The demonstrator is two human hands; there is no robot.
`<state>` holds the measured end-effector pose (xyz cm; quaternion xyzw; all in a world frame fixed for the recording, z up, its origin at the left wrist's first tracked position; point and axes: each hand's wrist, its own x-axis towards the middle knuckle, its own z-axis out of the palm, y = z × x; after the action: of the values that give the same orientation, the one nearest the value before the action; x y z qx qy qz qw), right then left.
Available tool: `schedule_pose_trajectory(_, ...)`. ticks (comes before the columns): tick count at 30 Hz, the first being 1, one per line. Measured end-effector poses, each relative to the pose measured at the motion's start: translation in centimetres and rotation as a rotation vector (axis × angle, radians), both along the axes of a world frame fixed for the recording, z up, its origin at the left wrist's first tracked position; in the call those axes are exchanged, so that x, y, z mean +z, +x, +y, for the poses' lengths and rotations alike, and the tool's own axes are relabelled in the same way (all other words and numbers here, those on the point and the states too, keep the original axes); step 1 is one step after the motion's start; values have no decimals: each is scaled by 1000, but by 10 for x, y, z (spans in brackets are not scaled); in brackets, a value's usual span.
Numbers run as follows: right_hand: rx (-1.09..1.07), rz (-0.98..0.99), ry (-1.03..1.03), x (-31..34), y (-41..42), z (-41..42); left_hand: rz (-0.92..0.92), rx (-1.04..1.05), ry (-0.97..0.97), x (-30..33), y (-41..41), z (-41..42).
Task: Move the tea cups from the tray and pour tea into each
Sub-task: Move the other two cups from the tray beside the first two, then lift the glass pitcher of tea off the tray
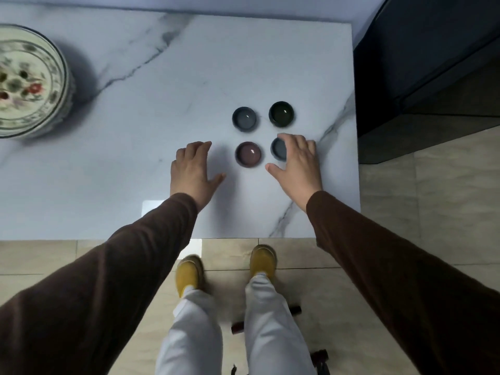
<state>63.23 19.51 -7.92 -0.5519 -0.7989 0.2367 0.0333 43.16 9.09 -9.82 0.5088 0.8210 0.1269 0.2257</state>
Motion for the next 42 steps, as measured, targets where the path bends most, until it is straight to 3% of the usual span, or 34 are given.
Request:
schedule_pose_trajectory(14,87,103,-49,67,-198,-126,109,-153,0,67,-192,-109)
schedule_pose_trajectory(27,185,112,-101,60,-330,-138,53,13,3,75,-315,-138)
schedule_pose_trajectory(42,-111,371,-253,51,-569,-186,-69,-54,32,72,-535,-161)
